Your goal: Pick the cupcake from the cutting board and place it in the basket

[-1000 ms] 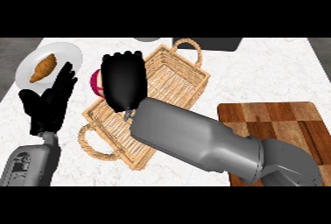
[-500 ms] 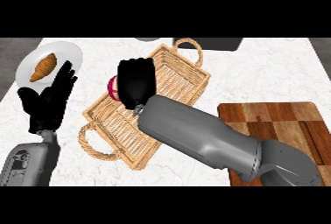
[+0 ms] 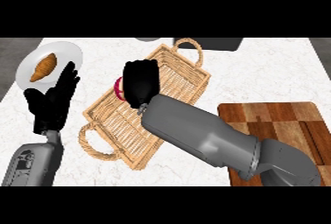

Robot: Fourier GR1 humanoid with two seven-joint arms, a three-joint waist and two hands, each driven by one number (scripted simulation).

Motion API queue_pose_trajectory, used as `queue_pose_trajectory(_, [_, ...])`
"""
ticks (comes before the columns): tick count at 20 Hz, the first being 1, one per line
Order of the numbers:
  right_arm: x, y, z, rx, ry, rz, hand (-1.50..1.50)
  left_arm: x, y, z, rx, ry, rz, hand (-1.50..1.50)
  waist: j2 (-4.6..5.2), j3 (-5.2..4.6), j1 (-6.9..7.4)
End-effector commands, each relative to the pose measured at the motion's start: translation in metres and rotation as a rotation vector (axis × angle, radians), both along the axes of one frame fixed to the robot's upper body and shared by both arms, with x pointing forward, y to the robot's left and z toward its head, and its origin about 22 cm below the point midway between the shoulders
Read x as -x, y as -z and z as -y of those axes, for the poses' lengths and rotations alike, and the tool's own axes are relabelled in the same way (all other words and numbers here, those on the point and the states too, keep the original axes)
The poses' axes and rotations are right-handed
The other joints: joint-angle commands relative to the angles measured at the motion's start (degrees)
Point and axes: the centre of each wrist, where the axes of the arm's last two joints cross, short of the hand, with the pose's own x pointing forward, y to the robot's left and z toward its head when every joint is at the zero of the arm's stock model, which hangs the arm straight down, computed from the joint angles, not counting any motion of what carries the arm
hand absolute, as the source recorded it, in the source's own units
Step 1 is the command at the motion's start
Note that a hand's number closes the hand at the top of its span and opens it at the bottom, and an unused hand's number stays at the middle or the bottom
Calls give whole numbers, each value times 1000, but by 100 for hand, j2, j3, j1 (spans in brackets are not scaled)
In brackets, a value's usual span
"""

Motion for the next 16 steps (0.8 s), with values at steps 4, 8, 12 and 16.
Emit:
queue_pose_trajectory(4, [-17,3,9,35,46,2,150,2,2,-1,9,-11,8,0,28,-1,43])
queue_pose_trajectory(8, [-13,20,15,68,37,-24,150,1,-9,-1,-3,1,-1,0,3,3,-14])
queue_pose_trajectory(12, [-9,14,10,60,50,-91,150,10,13,-8,0,-21,-9,0,7,0,-3])
queue_pose_trajectory(16, [-13,23,16,51,35,-114,150,0,4,7,9,-17,5,0,5,4,-54])
